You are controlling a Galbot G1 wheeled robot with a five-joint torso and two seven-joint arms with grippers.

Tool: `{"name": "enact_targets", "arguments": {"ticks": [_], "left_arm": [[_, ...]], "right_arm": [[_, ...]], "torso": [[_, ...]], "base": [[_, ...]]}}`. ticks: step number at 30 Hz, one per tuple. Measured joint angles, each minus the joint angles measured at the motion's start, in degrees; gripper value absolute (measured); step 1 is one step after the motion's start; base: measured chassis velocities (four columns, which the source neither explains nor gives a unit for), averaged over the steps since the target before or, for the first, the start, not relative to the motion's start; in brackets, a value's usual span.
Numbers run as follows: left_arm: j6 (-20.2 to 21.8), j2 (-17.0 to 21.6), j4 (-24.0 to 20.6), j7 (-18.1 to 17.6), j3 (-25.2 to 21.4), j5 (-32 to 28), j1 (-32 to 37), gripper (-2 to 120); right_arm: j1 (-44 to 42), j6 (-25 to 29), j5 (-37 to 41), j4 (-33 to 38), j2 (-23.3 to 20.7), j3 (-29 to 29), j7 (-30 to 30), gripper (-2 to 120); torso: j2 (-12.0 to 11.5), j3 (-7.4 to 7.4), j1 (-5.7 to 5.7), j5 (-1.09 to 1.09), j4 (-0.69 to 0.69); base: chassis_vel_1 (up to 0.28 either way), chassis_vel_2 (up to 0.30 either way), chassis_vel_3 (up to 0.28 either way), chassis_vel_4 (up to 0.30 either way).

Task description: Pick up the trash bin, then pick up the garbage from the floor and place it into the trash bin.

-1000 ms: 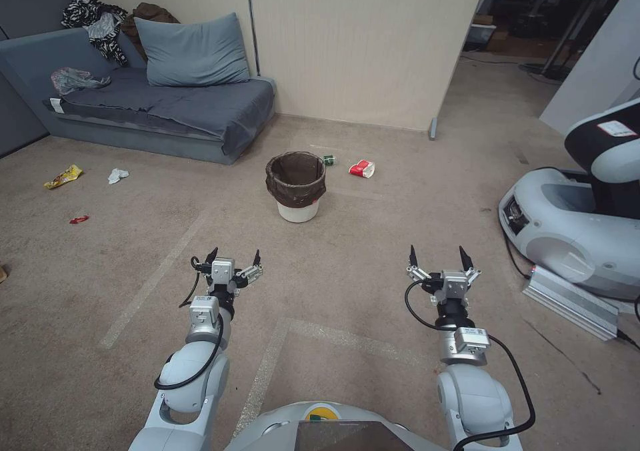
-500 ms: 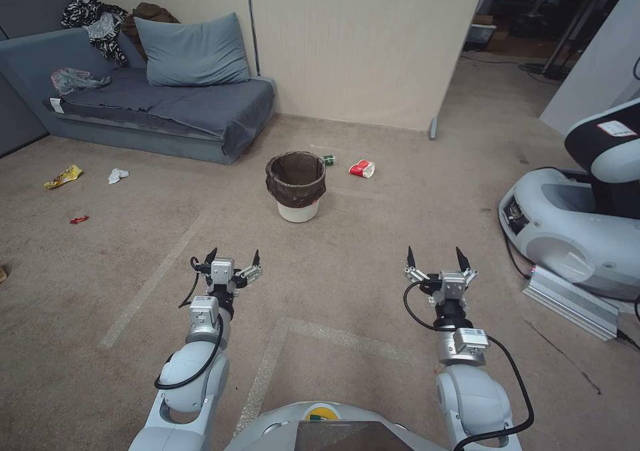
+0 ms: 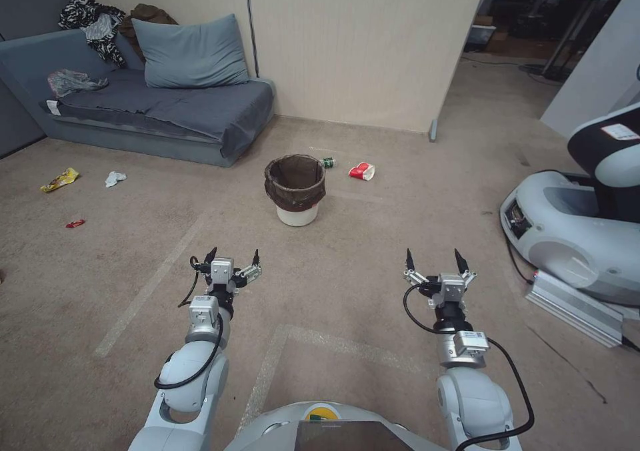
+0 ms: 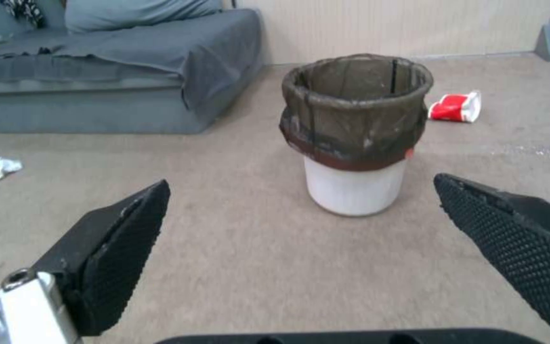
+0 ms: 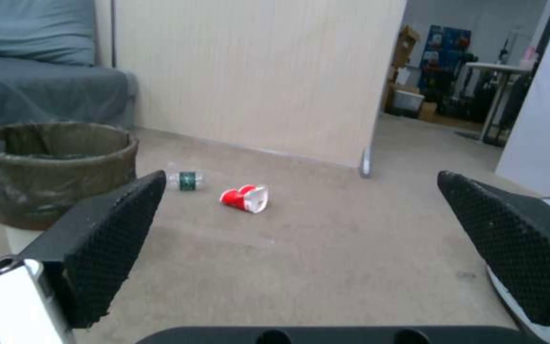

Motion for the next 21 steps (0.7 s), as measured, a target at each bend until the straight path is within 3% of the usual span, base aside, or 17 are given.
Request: {"name": "enact_targets", "arguments": {"ticks": [21], "left_arm": [[-0.03,0.00,-0.17,0.03,-0.06,-0.03,-0.06,100]], "right_arm": [[0.14,0.11,0.10,-0.11,-0.01,-0.21,-0.34,100]], "torso": [[0.00,0.00,0.00,0.01,0.02]], "base": [[-0.158,0.158,0.162,-0.162]]}}
